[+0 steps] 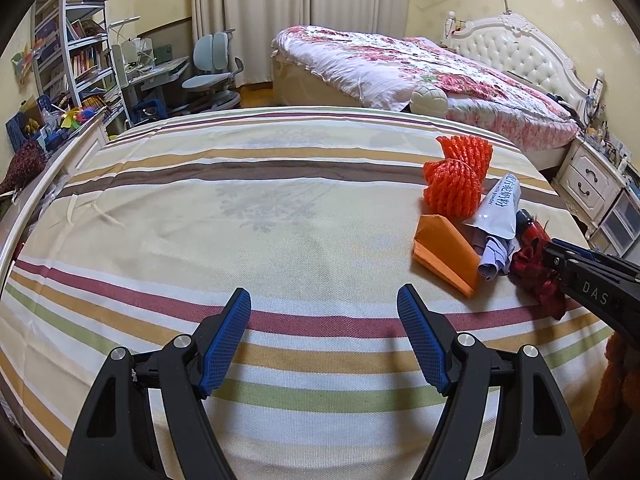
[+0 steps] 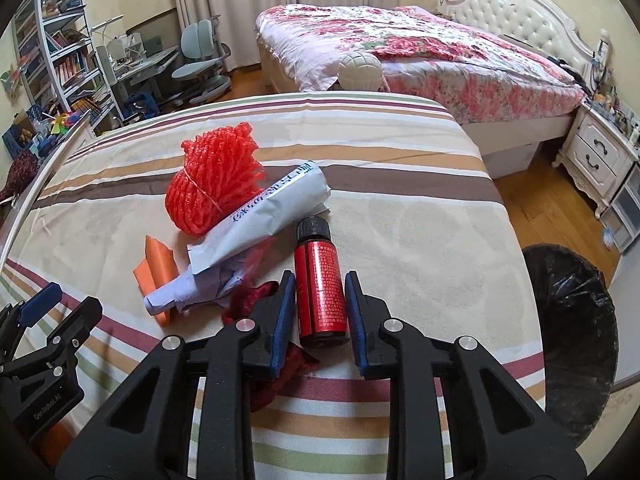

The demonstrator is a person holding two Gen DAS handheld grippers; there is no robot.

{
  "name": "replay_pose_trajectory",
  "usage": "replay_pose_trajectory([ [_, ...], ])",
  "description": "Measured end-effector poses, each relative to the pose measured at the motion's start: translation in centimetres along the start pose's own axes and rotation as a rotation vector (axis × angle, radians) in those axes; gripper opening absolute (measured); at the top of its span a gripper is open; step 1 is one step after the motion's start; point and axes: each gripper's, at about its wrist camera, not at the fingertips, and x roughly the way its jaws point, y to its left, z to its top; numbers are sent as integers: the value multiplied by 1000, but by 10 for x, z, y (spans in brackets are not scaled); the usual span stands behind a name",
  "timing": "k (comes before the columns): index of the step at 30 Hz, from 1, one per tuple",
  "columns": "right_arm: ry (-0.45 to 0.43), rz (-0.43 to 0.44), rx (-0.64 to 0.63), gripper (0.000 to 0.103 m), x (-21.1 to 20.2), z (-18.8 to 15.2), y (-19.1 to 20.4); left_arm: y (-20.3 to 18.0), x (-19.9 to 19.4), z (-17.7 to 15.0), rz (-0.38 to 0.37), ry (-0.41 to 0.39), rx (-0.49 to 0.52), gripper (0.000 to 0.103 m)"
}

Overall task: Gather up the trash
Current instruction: 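Grasp the red ribbon with the left gripper while the right holds the red can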

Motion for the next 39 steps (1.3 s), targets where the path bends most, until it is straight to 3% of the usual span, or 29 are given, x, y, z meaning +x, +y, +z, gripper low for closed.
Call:
replay_pose_trajectory([
  [15,-6,-88,59,23,-28,-44,-45,-23,-14,-13,-37,-6,48,73],
  [29,-25,-86,113,23,-41,-62,-78,-91,-21,-22,-103,-34,182,73],
  [39,-35,-61,121,23,-40,-63,-85,-125,-3,-10,-91,-17,226,73],
])
